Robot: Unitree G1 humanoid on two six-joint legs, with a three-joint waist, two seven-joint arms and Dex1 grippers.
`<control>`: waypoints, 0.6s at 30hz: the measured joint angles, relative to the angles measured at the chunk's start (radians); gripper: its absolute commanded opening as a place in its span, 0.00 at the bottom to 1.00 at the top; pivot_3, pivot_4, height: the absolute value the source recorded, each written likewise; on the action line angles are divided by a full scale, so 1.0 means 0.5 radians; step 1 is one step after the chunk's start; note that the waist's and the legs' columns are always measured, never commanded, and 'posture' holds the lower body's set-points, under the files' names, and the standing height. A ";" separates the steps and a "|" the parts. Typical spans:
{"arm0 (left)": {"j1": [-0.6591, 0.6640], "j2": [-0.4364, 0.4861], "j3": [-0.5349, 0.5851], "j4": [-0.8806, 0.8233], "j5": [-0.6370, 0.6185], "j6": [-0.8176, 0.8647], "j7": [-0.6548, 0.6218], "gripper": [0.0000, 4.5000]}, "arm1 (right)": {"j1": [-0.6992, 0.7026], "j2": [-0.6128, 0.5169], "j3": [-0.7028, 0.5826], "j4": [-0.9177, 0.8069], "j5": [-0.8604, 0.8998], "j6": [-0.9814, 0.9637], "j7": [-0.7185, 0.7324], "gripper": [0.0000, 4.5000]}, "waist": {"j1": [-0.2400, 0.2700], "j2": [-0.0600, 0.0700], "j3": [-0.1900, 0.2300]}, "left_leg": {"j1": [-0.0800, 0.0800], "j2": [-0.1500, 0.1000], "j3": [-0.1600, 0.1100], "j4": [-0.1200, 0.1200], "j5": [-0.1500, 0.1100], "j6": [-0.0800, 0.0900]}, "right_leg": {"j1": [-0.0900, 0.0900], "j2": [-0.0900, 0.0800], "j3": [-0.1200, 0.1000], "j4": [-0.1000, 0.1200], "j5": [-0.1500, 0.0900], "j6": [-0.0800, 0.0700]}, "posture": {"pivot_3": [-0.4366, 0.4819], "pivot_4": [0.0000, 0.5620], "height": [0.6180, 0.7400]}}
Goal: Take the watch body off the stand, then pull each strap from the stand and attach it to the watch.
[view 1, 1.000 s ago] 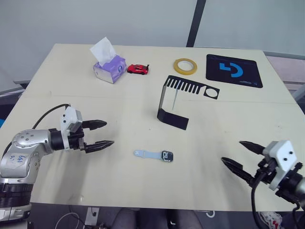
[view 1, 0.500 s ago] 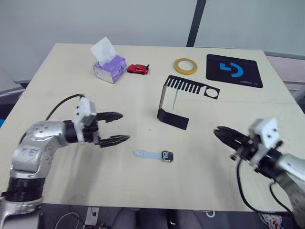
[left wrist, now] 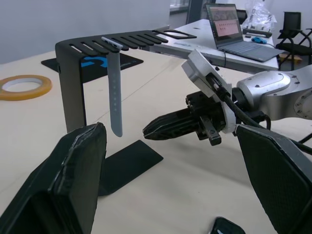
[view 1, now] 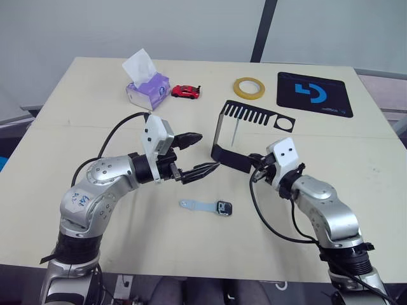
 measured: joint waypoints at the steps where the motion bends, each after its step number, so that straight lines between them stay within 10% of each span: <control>1: 0.000 -0.006 -0.011 0.000 0.012 0.001 0.023 1.00 | -0.002 0.012 0.021 0.027 -0.015 -0.022 0.003 0.01 | 0.000 0.000 0.000 | 0.000 0.000 0.000 0.000 0.000 0.000 | 0.000 0.000 0.000 0.000 0.000 0.000 | 0.48 0.27 0.98; 18: 0.001 -0.211 -0.264 -0.090 0.193 0.123 0.393 1.00 | -0.068 0.082 0.042 0.179 -0.105 0.117 0.006 0.01 | -0.002 -0.001 -0.001 | 0.001 0.000 0.000 0.000 0.000 -0.001 | 0.001 0.000 0.000 0.000 0.000 0.000 | 0.48 0.27 0.98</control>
